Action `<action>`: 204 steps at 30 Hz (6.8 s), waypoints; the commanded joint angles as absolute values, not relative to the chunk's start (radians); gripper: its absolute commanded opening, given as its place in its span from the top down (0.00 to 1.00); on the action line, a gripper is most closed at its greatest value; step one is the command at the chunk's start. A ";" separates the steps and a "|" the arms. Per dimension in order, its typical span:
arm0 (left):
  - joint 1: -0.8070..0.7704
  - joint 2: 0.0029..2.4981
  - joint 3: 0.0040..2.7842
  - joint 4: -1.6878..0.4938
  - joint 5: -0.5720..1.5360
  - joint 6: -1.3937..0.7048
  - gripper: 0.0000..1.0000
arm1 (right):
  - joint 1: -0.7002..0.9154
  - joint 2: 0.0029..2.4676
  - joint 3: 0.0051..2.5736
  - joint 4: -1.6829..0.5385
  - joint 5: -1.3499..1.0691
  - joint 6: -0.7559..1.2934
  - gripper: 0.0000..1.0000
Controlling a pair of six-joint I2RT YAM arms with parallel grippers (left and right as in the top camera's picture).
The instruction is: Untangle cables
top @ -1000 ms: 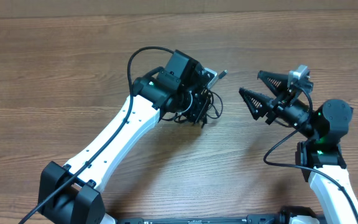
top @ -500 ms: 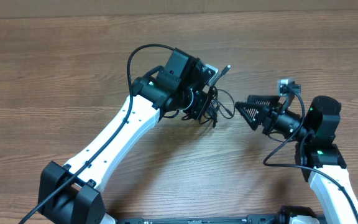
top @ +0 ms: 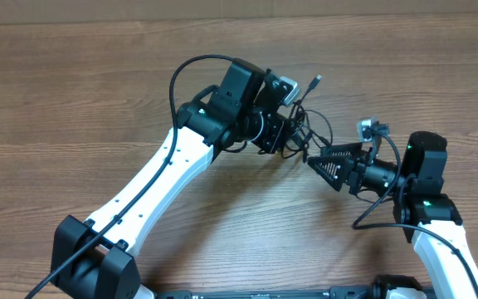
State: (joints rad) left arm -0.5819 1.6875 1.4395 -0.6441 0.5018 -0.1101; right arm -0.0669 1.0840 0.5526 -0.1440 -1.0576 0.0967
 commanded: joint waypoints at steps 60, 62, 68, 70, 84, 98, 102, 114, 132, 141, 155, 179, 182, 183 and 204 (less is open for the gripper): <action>-0.596 1.687 1.442 -0.710 0.535 -0.179 0.96 | -0.025 1.146 0.563 0.120 -1.176 0.113 0.96; -0.596 1.687 1.441 -0.711 0.535 -0.179 0.96 | -0.025 1.146 0.563 0.144 -1.190 0.136 0.96; -0.596 1.687 1.441 -0.714 0.535 -0.179 0.96 | -0.025 1.146 0.563 0.194 -1.234 0.166 0.96; -0.596 1.689 1.441 -0.719 0.535 -0.173 0.96 | -0.025 1.146 0.563 0.222 -1.234 0.196 0.96; -0.596 1.697 1.441 -0.753 0.520 -0.149 0.96 | -0.025 1.146 0.563 0.400 -1.235 0.315 0.96; -0.596 1.697 1.441 -0.756 0.521 -0.149 0.96 | -0.093 1.146 0.563 0.558 -1.193 0.199 0.96; -0.596 1.697 1.441 -0.757 0.521 -0.149 0.96 | -0.093 1.147 0.563 0.554 -1.153 0.067 0.96; -0.596 1.697 1.441 -0.756 0.524 -0.150 0.96 | -0.093 1.147 0.563 0.735 -1.153 -0.061 0.96; -0.596 1.697 1.441 -0.742 0.572 -0.149 0.96 | -0.093 1.148 0.563 0.143 -1.108 -0.032 0.96; -0.596 1.697 1.441 -0.689 0.734 -0.063 0.96 | -0.079 1.214 0.562 0.088 -1.108 -0.049 0.96; -0.599 1.697 1.441 -0.646 0.790 -0.067 0.96 | -0.038 1.260 0.562 0.110 -1.065 -0.062 0.67; -0.625 1.697 1.441 -0.608 0.811 -0.067 0.96 | -0.014 1.260 0.562 0.084 -1.009 -0.062 0.71; -0.625 1.697 1.441 -0.608 0.812 -0.067 0.96 | -0.011 1.260 0.562 0.084 -0.990 -0.061 0.74; -0.625 1.697 1.441 -0.608 0.812 -0.067 0.96 | -0.011 1.260 0.562 0.084 -0.984 -0.062 0.78; -0.625 1.697 1.441 -0.760 0.511 -0.063 0.96 | -0.041 1.233 0.564 0.241 -1.167 0.001 0.96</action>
State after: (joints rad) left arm -0.6159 1.6909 1.4387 -0.7521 0.5552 -0.0937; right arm -0.0303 1.2564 0.5549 0.1852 -1.0569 -0.0334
